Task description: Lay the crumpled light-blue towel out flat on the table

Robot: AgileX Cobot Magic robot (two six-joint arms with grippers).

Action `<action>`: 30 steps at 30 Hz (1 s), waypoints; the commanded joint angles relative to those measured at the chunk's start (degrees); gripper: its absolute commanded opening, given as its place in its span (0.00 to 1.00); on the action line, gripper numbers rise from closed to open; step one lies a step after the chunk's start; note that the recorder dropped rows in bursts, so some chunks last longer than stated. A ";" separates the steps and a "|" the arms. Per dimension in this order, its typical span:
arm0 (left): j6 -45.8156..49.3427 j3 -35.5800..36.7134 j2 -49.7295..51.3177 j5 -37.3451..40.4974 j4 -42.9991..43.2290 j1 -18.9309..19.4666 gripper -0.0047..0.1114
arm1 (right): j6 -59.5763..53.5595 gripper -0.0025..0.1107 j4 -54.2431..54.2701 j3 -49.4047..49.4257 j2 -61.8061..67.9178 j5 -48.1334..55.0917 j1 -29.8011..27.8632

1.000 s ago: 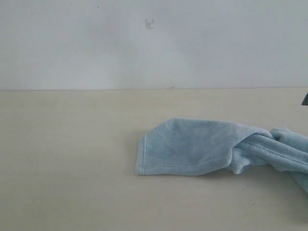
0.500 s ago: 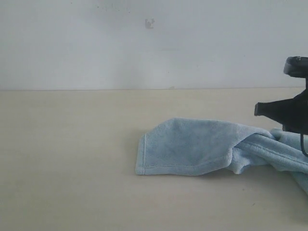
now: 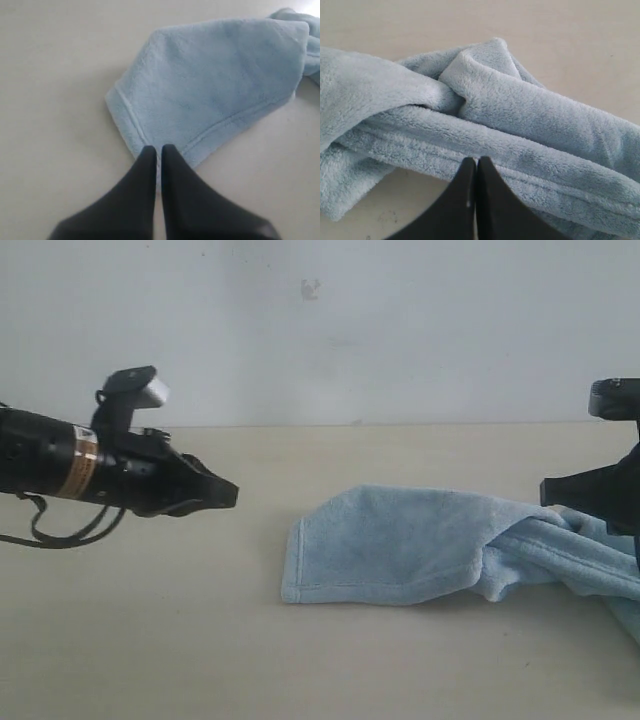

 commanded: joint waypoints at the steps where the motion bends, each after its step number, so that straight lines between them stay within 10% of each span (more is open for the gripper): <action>1: 5.88 -0.76 2.23 7.07 1.88 -3.42 0.08 | -0.42 0.02 0.44 -0.01 -0.13 -0.83 0.01; 9: 36.18 2.23 1.65 66.33 -10.45 -9.88 0.08 | -0.18 0.02 1.23 -0.01 -0.13 -2.71 0.01; 15: 110.96 -10.69 1.78 60.11 -91.05 -12.19 0.08 | 0.06 0.02 4.26 -0.01 -0.13 -3.93 0.01; 18: 130.45 -12.91 1.86 60.26 -117.86 -12.33 0.08 | 0.06 0.02 4.26 -0.01 -0.13 -3.93 0.01; 23: 134.04 -12.91 4.82 57.49 -122.33 -12.33 0.12 | 0.06 0.02 4.26 -0.01 -0.13 -3.00 0.01; 30: 135.50 -21.01 17.55 57.24 -129.62 -12.33 0.55 | 0.06 0.02 4.26 -0.01 -0.13 -3.48 0.01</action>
